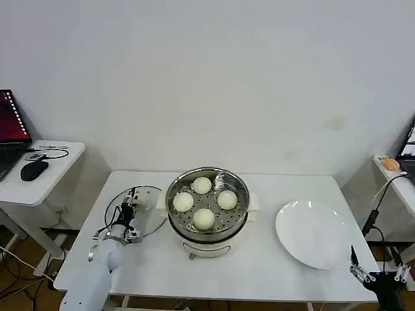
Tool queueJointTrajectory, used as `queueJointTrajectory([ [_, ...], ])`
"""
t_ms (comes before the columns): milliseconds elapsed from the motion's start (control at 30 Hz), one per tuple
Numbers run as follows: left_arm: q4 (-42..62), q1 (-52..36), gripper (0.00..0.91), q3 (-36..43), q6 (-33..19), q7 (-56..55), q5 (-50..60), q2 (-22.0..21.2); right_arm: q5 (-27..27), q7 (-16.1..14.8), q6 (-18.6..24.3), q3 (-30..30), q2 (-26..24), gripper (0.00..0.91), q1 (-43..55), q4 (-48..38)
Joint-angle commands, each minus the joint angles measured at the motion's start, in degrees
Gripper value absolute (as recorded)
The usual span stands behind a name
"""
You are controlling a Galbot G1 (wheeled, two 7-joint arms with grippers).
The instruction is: Take steamed baozi put them in steamer then cover it.
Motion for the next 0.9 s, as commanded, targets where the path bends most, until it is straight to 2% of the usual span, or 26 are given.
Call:
queueJointTrajectory([
  [33,-6.3,4.1,0.000,-2.2,0.2,-0.9,1.8,0.7,-0.1,0.0,0.0,-0.6,-0.3,0.907,0.2,-0.1],
  [167,-11.5,8.7,0.000,-5.4,0.2,-1.5,2.8,1.8,-0.8,-0.1,0.2,-2.3,-0.6,0.907,0.5,-0.2],
  [400,-26.7,18.0,0.000,-9.1,2.7,-0.7,0.3,6.4,-1.9,0.0,0.4,-5.7,-1.0,0.907,1.0,-0.1],
  [700,-44.1,25.1,0.000,-12.7,11.9,6.4,-12.8,15.2,-2.9,-0.8,0.2,-6.4,-2.1,0.907,2.1,-0.5],
  [767,-48.1,25.8,0.000,-12.9,15.5,7.8,-16.3,17.3,-3.0,-0.8,0.3,-6.6,-2.1,0.907,2.3,-0.6],
  [900,-52.4,24.8,0.000,-12.3,19.1,10.2,-18.2,20.2,-3.3,-1.0,0.3,-7.5,-1.9,0.907,2.7,-1.3],
])
